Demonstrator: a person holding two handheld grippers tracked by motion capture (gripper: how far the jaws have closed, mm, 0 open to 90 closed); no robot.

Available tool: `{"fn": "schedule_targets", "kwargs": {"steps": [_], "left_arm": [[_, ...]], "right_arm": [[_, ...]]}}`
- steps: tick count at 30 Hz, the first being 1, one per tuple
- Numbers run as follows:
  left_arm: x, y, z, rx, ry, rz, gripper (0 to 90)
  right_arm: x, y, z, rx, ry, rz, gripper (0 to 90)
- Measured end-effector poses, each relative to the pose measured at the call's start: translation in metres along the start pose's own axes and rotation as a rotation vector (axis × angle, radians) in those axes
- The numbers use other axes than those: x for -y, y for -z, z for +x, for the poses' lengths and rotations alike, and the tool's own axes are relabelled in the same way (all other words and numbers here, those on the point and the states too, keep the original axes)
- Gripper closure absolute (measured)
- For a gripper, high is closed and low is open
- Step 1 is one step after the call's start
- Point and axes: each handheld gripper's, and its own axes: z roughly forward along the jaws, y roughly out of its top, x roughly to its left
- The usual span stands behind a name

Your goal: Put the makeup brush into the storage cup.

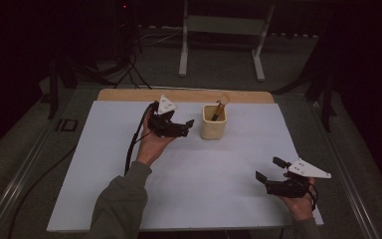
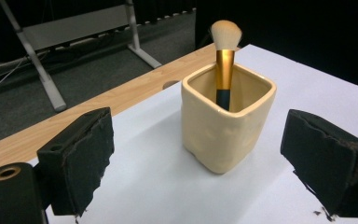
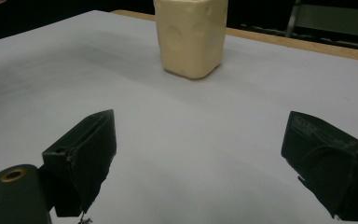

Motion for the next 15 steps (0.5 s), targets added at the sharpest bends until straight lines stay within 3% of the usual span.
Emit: {"fn": "schedule_targets", "kwargs": {"steps": [15], "left_arm": [[0.019, 0.028, 0.013, -0.035, 0.028, -0.029, 10.1]], "right_arm": [[0.000, -0.001, 0.000, 0.001, 0.001, 0.004, 10.1]]}}
